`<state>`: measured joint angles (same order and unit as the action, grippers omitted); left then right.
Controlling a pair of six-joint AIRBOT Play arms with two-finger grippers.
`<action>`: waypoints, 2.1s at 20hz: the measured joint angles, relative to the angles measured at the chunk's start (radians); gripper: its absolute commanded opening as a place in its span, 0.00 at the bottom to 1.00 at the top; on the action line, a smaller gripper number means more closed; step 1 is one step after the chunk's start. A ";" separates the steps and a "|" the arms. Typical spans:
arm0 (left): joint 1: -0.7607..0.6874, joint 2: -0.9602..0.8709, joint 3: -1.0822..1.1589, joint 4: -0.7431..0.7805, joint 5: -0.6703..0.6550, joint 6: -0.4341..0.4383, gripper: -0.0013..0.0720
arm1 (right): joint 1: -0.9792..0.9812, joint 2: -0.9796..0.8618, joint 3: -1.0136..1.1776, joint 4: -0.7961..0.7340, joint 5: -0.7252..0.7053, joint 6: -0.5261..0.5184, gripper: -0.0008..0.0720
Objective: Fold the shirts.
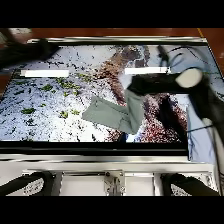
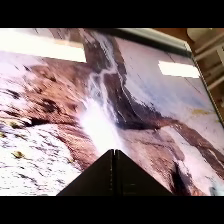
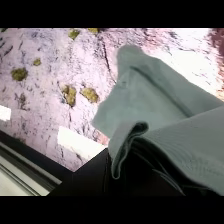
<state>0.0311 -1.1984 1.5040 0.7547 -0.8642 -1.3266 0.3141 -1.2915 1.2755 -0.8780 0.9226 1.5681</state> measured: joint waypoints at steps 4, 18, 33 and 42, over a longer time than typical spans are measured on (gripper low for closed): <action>0.179 0.174 0.000 0.034 -0.130 -0.010 0.06 | 0.179 -0.195 0.000 0.124 -0.231 -0.001 0.12; 0.280 0.273 -0.068 0.053 -0.320 -0.026 0.06 | 0.206 -0.370 0.000 0.490 -0.315 -0.178 0.80; 0.280 0.276 -0.080 0.054 -0.337 -0.029 0.06 | -0.293 -0.249 -0.204 -0.060 0.360 -0.122 0.89; 0.280 0.276 -0.080 0.053 -0.344 -0.030 0.06 | -0.243 -0.393 -0.298 0.294 0.146 -0.229 0.12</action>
<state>0.3111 -0.9222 1.4239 0.8082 -1.2087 -1.3563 0.0711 -1.6848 0.9771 -0.5842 1.0691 1.3388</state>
